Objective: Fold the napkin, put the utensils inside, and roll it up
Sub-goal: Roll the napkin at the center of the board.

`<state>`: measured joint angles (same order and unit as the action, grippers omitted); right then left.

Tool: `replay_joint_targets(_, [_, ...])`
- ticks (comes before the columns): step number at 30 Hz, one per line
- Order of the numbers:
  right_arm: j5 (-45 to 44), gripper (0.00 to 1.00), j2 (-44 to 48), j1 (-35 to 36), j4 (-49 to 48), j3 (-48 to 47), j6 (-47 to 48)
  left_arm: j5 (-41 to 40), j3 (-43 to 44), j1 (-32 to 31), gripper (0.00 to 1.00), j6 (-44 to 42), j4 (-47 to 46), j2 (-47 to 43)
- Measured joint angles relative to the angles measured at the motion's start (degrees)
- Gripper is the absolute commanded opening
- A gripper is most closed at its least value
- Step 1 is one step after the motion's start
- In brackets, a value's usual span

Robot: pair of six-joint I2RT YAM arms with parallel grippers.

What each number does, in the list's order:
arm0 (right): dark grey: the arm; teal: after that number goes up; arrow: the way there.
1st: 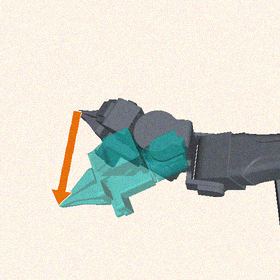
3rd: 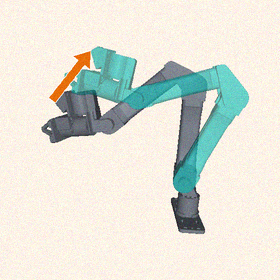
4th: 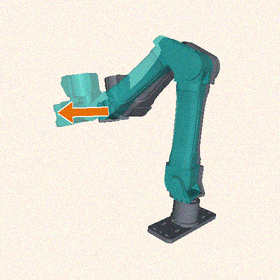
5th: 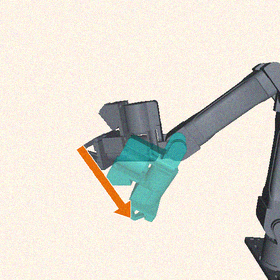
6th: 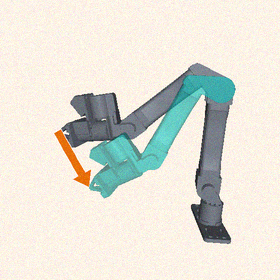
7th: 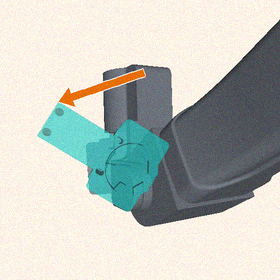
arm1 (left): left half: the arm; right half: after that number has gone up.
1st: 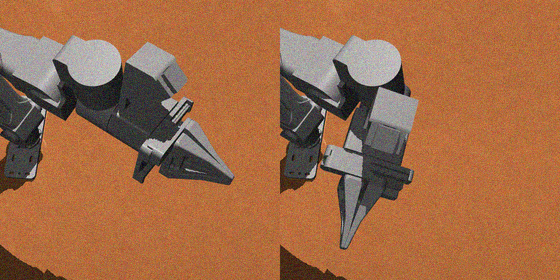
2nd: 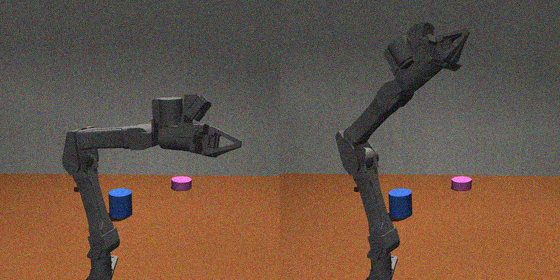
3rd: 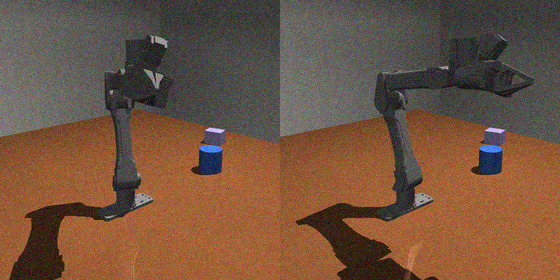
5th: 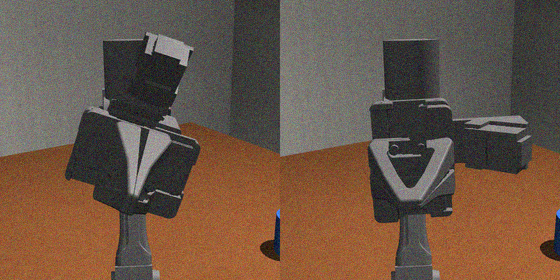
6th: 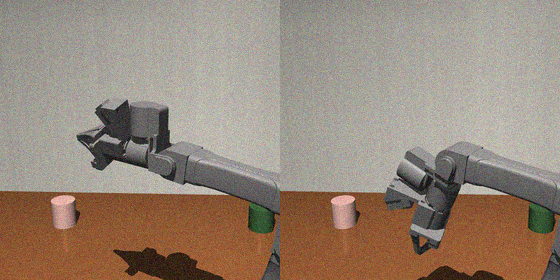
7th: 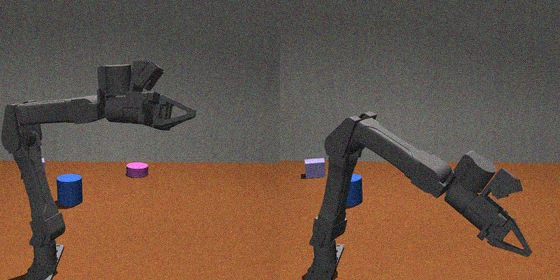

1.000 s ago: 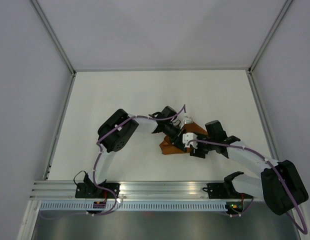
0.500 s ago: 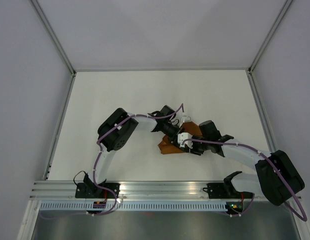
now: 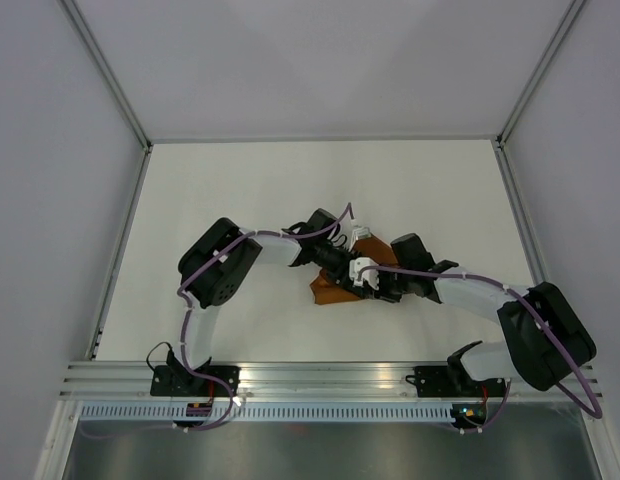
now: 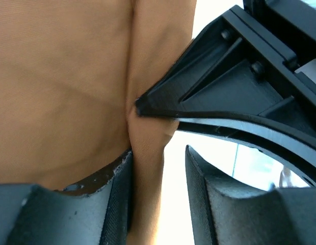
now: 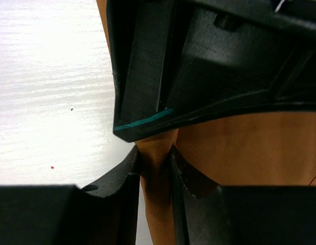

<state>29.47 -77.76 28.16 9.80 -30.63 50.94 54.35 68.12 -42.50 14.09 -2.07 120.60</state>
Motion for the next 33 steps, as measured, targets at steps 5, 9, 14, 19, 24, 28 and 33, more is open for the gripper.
replay_joint_targets(5, [2.54, 0.14, -3.13, -1.36, 2.84, -3.21, 0.13, -6.25, -5.64, 1.68, 0.49, 3.78, -3.41, -5.97])
replay_joint_targets(9, [6.05, 0.14, -7.08, -3.63, 7.52, -7.43, 0.92, -13.00, -10.16, 3.10, 0.47, 6.40, -6.78, -12.90])
replay_joint_targets(14, [10.97, 0.13, -13.70, -6.73, 15.19, -14.23, 3.32, -24.48, -18.84, 3.63, 0.45, 8.35, -14.21, -23.96])
replay_joint_targets(19, [16.39, 0.13, -21.84, -9.75, 25.00, -22.27, 6.95, -37.70, -31.17, 2.84, 0.48, 8.68, -23.58, -34.60])
replay_joint_targets(24, [20.55, 0.13, -28.39, -12.00, 33.29, -28.63, 9.20, -50.97, -38.38, -3.58, 0.61, 4.02, -31.93, -39.12])
replay_joint_targets(28, [22.27, 0.13, -32.46, -12.79, 38.23, -32.61, 9.79, -60.52, -40.89, -14.34, 0.67, -6.84, -40.65, -38.25])
replay_joint_targets(33, [22.82, 0.13, -34.88, -13.07, 41.57, -35.21, 10.10, -65.90, -38.62, -22.58, 0.72, -21.77, -45.51, -31.28])
